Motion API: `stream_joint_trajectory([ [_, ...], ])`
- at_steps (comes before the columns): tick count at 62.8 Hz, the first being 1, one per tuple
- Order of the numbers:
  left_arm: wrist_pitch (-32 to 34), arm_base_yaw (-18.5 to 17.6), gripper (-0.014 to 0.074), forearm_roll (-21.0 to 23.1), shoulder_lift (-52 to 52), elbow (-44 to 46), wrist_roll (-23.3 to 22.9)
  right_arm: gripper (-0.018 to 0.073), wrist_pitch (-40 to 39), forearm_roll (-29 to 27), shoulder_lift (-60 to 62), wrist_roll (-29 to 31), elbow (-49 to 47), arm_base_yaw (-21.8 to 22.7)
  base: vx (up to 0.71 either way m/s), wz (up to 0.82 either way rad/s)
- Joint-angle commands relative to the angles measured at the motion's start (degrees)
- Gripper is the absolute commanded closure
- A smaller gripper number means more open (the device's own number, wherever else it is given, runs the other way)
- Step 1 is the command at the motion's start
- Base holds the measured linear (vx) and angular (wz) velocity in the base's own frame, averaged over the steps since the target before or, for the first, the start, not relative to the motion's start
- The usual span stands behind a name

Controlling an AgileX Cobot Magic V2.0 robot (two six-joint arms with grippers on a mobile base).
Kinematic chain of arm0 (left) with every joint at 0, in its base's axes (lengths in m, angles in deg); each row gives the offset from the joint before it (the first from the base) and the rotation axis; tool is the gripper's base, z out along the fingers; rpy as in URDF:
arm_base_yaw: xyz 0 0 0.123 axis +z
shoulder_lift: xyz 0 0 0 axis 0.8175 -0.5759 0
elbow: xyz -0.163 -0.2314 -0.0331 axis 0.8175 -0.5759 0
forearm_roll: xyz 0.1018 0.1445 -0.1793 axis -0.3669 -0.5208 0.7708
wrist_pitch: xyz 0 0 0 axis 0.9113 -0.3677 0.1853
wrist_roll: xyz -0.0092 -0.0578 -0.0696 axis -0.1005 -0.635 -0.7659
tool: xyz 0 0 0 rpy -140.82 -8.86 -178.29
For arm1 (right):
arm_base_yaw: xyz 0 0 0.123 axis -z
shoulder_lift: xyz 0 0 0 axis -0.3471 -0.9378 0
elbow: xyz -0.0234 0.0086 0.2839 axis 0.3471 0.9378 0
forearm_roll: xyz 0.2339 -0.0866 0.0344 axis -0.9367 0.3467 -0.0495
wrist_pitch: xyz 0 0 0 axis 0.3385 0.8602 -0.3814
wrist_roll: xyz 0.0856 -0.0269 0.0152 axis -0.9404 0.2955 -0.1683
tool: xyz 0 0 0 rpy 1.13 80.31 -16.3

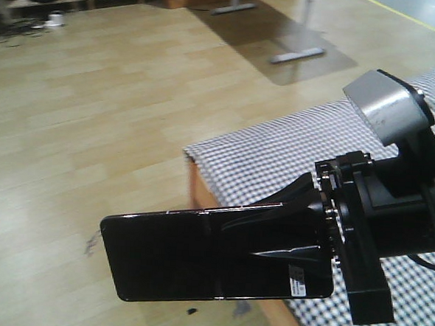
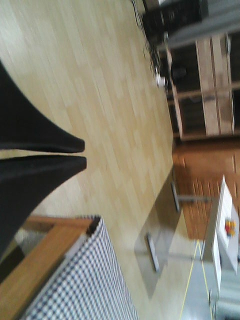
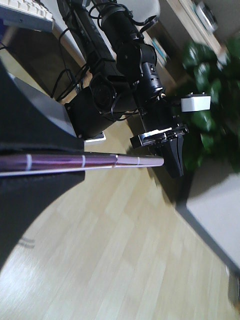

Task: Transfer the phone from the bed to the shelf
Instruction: 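Hold the phone in the right gripper while the base turns away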

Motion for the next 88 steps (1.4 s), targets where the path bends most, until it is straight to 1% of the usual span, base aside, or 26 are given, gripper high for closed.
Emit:
stream_joint_trajectory([
  [1,3.99,0.02,0.0595,0.53,0.48,-0.41,0.00,0.0561,4.18,-5.17,1.30,-0.01,-1.51,-0.09,-0.05,0.77],
  [16,3.99,0.02,0.0595,0.53,0.48,-0.41,0.00,0.0561,4.18,-5.17,1.30,-0.01,-1.51,-0.09,-0.03,0.69],
  [29,3.99,0.02,0.0595,0.53,0.48,-0.41,0.00,0.0561,4.18,-5.17,1.30,-0.01,-1.51,-0.09,0.00,0.43],
  [62,3.99,0.02,0.0595,0.53,0.48,-0.41,0.00,0.0561,4.18,-5.17,1.30,-0.01,-1.51,-0.09,0.06,0.22],
  [88,3.99,0.02,0.0595,0.53,0.48,-0.41,0.00,0.0561,4.18,-5.17,1.30,-0.01,-1.51,-0.09,0.15,0.13],
])
